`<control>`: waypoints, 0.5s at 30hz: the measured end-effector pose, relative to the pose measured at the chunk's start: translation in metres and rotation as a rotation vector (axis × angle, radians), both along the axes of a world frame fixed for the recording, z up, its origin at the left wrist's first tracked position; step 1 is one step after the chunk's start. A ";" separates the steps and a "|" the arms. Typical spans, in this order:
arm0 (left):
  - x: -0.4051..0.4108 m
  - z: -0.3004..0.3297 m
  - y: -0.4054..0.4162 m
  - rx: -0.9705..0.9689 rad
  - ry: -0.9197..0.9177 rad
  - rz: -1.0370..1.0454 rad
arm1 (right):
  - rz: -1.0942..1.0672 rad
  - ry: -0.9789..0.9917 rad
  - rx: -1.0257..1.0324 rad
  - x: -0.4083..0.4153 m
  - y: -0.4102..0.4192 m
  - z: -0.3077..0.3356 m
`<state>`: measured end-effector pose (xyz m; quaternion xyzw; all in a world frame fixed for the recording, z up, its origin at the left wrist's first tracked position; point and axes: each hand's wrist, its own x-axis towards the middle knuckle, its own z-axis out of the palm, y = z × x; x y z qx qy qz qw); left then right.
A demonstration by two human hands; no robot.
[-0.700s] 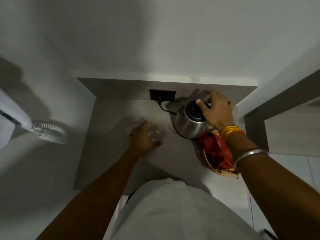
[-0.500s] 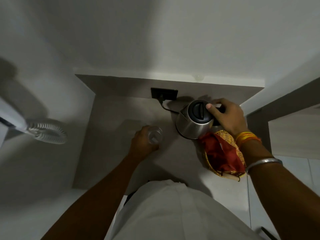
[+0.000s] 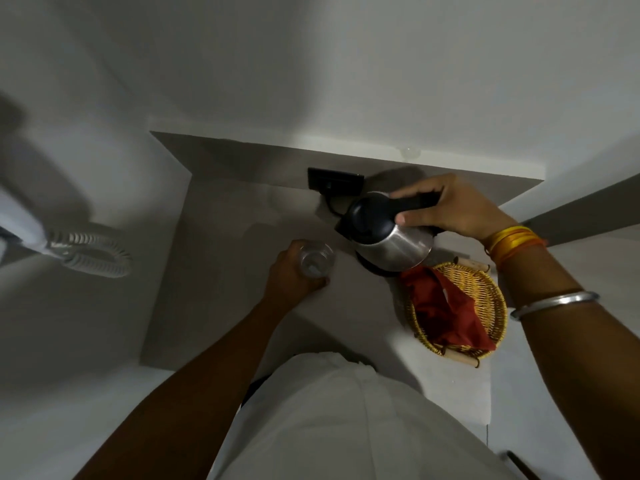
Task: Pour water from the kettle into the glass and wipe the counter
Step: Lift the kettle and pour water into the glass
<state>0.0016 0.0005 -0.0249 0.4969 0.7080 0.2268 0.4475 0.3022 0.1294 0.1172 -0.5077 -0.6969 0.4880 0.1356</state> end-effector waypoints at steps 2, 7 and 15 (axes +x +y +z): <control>0.000 0.000 0.001 0.002 0.013 0.013 | 0.101 -0.021 0.027 -0.017 0.006 0.010; 0.000 0.000 0.004 0.021 0.067 0.010 | 0.319 -0.168 0.111 -0.056 0.012 0.028; -0.005 0.004 0.004 0.033 0.120 -0.021 | 0.547 -0.429 0.289 -0.105 0.007 0.046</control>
